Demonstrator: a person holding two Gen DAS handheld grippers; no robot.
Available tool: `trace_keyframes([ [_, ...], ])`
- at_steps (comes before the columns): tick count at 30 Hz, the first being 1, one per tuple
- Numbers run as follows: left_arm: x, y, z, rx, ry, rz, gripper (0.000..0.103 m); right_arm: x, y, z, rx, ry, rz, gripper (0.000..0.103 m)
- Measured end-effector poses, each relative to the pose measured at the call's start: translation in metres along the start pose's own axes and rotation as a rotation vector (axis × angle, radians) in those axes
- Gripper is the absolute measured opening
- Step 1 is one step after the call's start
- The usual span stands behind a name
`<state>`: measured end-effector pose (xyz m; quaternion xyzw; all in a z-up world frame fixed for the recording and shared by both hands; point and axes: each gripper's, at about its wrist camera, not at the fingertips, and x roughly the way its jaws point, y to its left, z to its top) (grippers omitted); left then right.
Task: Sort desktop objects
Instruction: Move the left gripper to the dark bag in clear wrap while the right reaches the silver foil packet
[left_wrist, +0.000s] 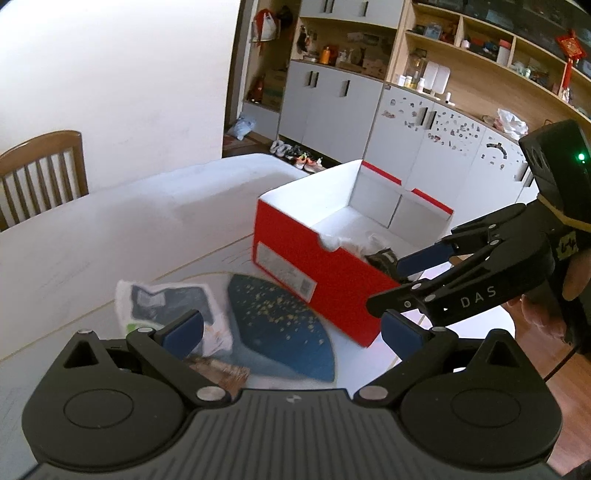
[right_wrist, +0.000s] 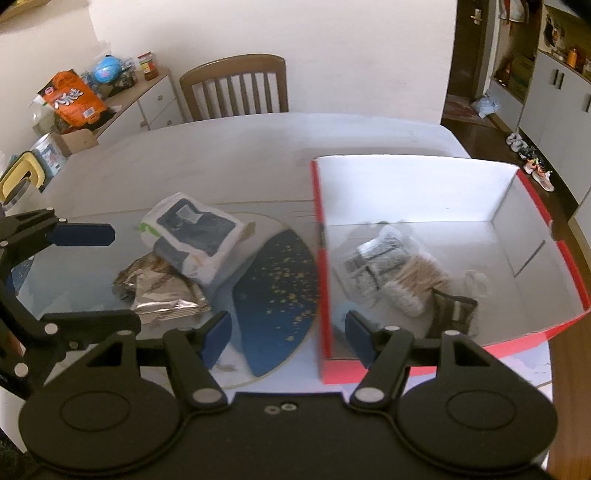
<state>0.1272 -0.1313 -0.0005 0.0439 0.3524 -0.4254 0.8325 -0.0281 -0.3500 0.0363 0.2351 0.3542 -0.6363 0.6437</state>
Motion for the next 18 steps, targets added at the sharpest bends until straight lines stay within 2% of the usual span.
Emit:
trace_keyframes([
  [8,-0.019,0.029,-0.024,-0.039,0.012,0.032,0.103,0.008,0.031,-0.001,-0.044,-0.008,0.011,0.068],
  [18,-0.031,0.057,-0.052,-0.076,0.023,0.085,0.103,0.022,0.05,-0.004,-0.059,-0.007,-0.01,0.068],
])
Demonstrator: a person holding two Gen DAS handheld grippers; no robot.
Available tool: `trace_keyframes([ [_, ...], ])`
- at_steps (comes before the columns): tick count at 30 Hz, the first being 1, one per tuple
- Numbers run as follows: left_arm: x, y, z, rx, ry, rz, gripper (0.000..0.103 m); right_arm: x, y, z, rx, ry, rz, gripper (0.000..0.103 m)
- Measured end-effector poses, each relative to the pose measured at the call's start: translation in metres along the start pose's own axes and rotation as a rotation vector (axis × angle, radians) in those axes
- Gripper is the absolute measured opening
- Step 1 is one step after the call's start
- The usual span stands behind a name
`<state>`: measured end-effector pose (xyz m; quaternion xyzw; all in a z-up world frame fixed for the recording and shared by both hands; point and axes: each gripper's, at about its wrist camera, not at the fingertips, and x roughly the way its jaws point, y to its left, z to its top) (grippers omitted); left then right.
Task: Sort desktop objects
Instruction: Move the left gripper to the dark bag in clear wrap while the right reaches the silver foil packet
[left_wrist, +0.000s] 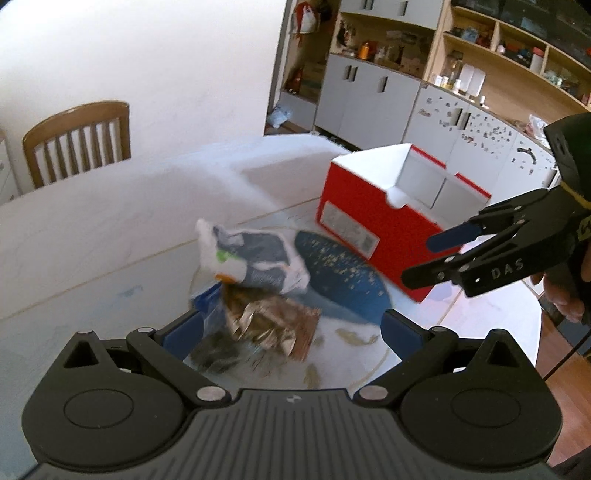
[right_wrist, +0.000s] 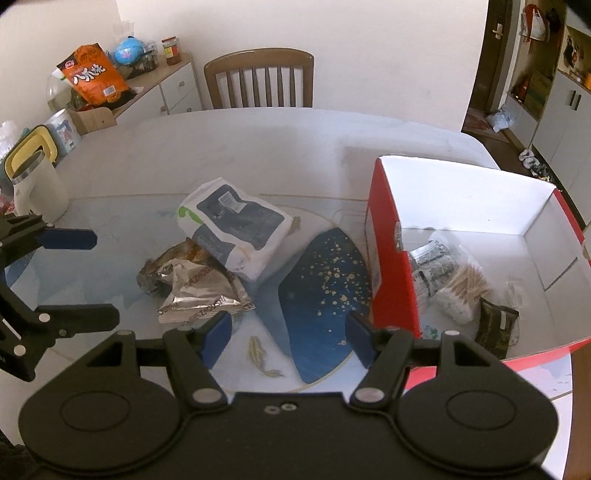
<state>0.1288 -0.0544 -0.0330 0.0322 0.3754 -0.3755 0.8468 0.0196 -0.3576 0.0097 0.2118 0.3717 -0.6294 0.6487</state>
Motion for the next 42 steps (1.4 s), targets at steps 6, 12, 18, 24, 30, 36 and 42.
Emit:
trace_keyframes([
  [6,0.004,0.015,-0.013,-0.021,0.025,0.014,0.103,0.011,0.005,-0.002,0.013,0.01,0.006,0.068],
  [12,0.011,0.034,-0.022,-0.044,0.044,0.067,0.103,0.017,0.022,0.004,-0.016,0.009,0.041,0.068],
  [18,0.022,0.051,-0.027,-0.069,0.062,0.083,0.103,0.028,0.043,0.014,-0.059,0.002,0.083,0.068],
  [24,0.034,0.06,-0.031,-0.064,0.073,0.083,0.103,0.045,0.058,0.024,-0.091,0.015,0.105,0.068],
  [30,0.045,0.064,-0.032,-0.072,0.068,0.082,0.103,0.063,0.064,0.029,-0.079,0.037,0.126,0.067],
  [36,0.054,0.068,-0.033,-0.087,0.077,0.072,0.103,0.082,0.066,0.033,-0.07,0.059,0.134,0.067],
  [42,0.061,0.068,-0.032,-0.074,0.077,0.066,0.103,0.101,0.063,0.037,-0.046,0.094,0.158,0.067],
])
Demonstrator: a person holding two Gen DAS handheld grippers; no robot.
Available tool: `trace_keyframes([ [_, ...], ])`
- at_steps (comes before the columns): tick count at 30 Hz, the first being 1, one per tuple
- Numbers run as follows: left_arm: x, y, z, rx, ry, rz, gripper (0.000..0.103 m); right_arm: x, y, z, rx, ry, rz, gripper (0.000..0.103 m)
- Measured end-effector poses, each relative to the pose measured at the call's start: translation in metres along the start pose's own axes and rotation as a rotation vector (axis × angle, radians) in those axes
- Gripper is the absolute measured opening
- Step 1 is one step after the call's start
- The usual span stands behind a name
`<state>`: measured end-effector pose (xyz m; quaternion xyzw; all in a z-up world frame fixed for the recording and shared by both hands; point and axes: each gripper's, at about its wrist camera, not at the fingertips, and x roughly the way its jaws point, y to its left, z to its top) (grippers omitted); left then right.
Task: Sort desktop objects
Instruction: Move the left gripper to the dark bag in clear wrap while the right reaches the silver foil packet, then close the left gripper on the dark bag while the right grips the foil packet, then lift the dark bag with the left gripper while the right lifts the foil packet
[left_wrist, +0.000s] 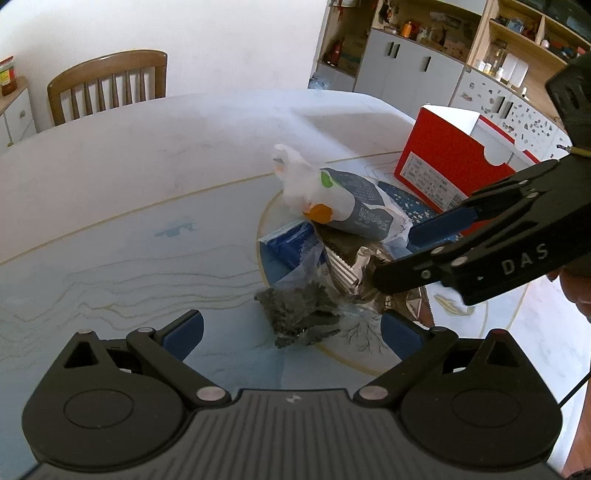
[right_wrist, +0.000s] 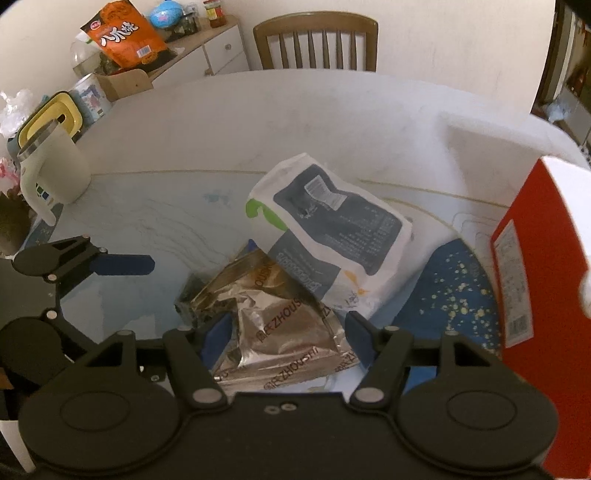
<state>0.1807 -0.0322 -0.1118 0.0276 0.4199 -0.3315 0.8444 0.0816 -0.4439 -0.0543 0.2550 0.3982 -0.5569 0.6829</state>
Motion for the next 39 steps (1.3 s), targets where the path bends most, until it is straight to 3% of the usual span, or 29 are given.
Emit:
trace_keyframes([
  [13,0.011,0.005,0.002,-0.008,-0.005,-0.042,0.096,0.017,-0.006,0.0,0.012,0.02,0.047,0.065],
  [16,0.008,0.009,0.002,-0.026,-0.02,-0.057,0.092,0.015,-0.007,0.002,0.017,0.013,0.063,0.056],
  [21,0.009,0.012,0.003,-0.036,-0.02,-0.081,0.077,0.015,-0.005,0.002,0.005,0.007,0.057,0.05],
  [29,0.011,0.009,0.002,-0.027,-0.003,-0.071,0.058,0.006,0.0,0.005,-0.028,-0.023,0.025,0.024],
  [33,0.007,0.009,0.003,-0.033,-0.015,-0.059,0.053,0.001,0.002,0.002,-0.039,-0.035,0.01,0.02],
  [36,0.006,0.011,0.003,-0.04,-0.015,-0.06,0.039,-0.001,0.003,-0.001,-0.039,-0.034,0.004,0.018],
  [39,0.003,0.011,0.002,-0.048,-0.016,-0.062,0.038,-0.004,0.008,-0.002,-0.044,-0.033,0.01,0.017],
])
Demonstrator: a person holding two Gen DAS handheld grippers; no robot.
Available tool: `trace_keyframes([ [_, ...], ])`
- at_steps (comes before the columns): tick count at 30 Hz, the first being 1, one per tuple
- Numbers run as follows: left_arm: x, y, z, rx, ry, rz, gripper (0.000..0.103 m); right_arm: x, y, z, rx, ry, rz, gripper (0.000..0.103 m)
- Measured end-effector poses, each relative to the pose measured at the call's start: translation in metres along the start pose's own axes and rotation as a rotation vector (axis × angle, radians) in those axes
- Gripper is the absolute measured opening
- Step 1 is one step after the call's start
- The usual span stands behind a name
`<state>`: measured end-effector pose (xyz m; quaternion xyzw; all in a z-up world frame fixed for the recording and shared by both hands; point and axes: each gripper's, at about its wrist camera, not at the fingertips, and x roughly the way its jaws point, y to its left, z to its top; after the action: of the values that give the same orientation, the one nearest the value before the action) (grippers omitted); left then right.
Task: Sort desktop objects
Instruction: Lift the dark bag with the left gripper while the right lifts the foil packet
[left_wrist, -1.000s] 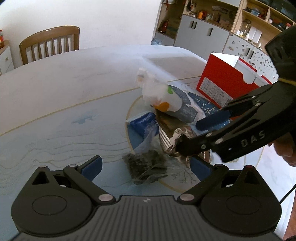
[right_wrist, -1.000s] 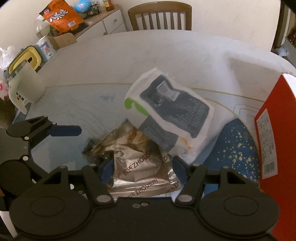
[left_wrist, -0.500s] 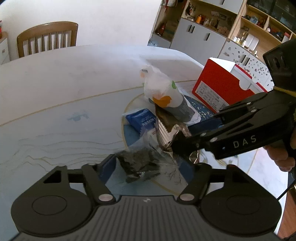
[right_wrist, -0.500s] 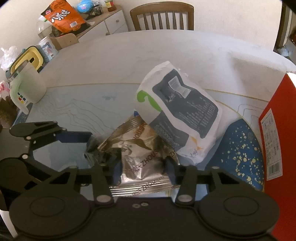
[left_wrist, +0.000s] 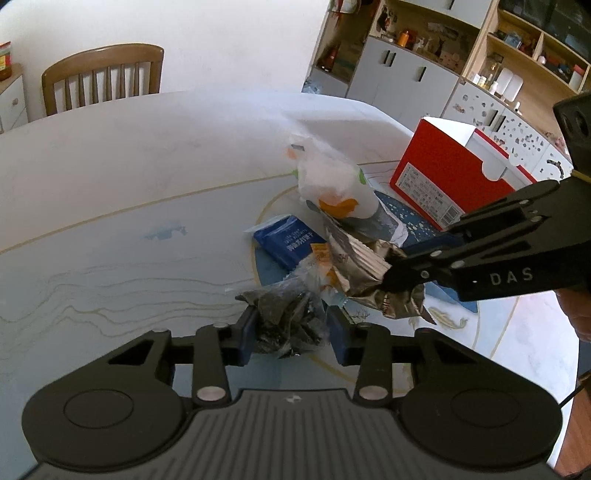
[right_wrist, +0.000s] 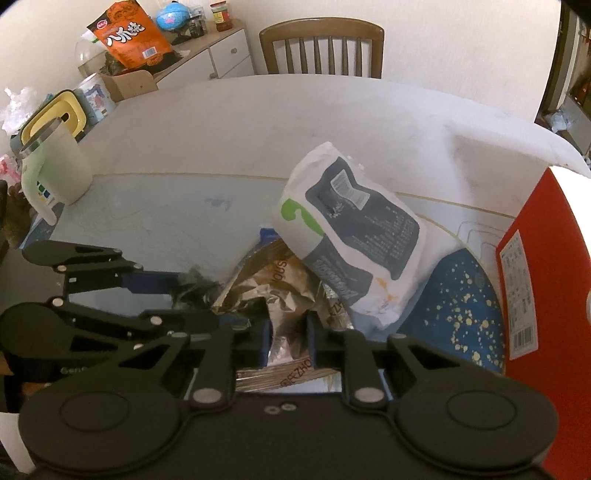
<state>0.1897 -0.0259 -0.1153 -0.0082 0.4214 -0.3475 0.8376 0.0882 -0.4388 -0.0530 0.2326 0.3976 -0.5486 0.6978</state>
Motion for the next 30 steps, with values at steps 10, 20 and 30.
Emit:
trace_keyframes([
  [10,-0.017,-0.006,-0.004,-0.005,-0.024,-0.008,0.037,-0.023,0.001,-0.013,0.001,-0.008,0.018,0.016],
  [20,-0.035,-0.017,-0.012,-0.013,-0.022,-0.021,0.037,-0.04,0.011,-0.029,-0.027,0.007,0.053,0.016],
  [30,-0.047,-0.027,-0.027,-0.016,-0.005,-0.044,0.037,-0.059,0.016,-0.049,-0.018,0.027,0.094,0.016],
])
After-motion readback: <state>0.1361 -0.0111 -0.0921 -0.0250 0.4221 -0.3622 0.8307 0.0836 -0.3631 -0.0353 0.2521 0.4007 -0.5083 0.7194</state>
